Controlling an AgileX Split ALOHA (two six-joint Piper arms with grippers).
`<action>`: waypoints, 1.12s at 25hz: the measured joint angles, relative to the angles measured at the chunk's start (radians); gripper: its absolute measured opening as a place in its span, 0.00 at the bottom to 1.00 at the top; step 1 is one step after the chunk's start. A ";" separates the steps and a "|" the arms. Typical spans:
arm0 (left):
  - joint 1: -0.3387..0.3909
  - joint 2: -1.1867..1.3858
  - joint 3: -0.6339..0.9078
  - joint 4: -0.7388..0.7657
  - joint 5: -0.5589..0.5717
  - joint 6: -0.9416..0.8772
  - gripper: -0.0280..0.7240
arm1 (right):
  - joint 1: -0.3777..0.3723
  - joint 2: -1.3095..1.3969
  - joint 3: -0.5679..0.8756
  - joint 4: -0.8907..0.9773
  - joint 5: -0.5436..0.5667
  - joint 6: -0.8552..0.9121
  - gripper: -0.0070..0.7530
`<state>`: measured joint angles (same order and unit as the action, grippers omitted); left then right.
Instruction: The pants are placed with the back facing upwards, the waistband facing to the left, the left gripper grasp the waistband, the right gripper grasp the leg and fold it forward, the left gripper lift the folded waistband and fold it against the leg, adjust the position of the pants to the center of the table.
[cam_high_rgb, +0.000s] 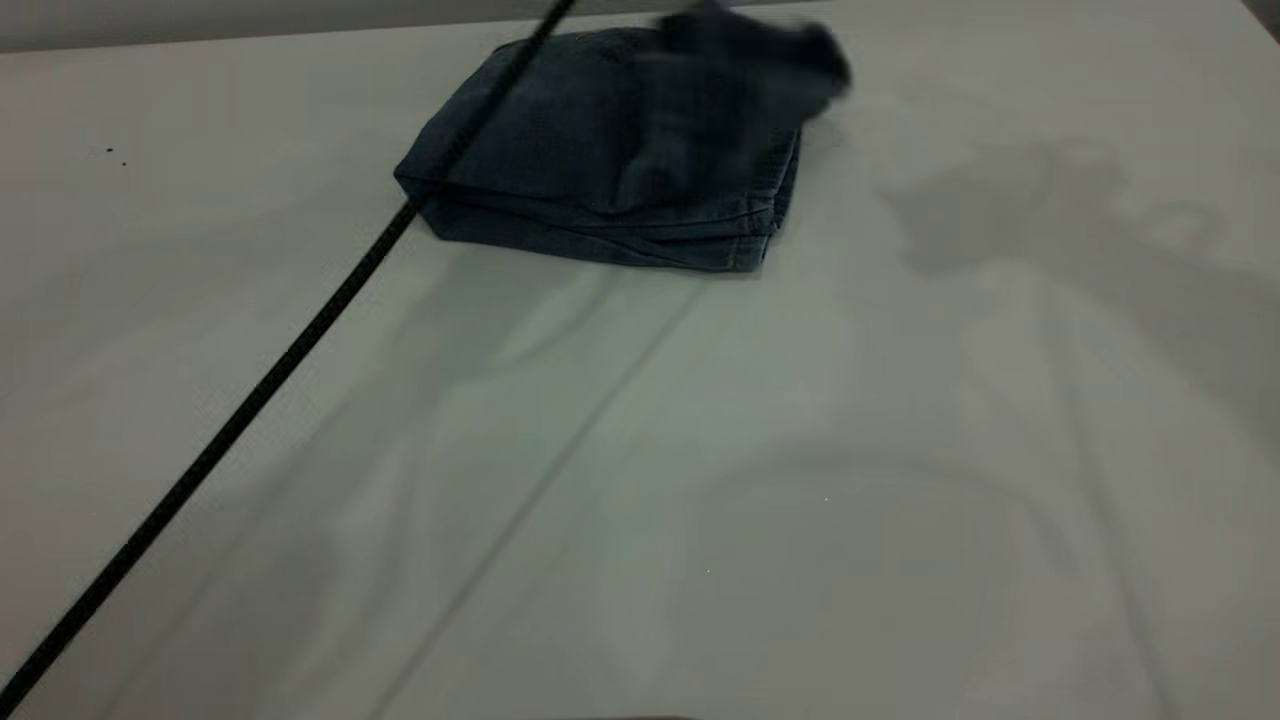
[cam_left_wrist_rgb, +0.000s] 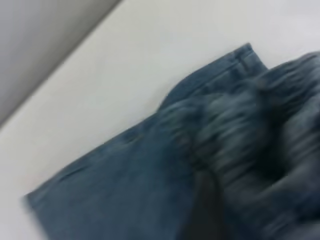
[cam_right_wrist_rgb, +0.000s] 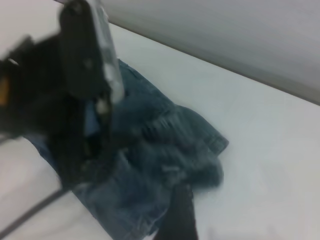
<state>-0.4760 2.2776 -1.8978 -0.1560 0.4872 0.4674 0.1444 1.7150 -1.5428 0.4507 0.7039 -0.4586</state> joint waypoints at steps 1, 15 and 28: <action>0.006 -0.018 -0.004 0.025 0.034 -0.001 0.78 | 0.000 0.000 0.000 0.000 0.000 0.000 0.77; 0.052 0.219 -0.014 0.092 -0.033 -0.031 0.77 | -0.001 0.000 0.000 0.023 0.004 0.001 0.77; 0.052 0.211 -0.021 0.096 0.370 -0.459 0.77 | -0.001 0.000 0.000 0.031 0.023 0.003 0.77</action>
<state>-0.4240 2.4883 -1.9185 -0.0599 0.8568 0.0079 0.1434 1.7150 -1.5428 0.4820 0.7264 -0.4553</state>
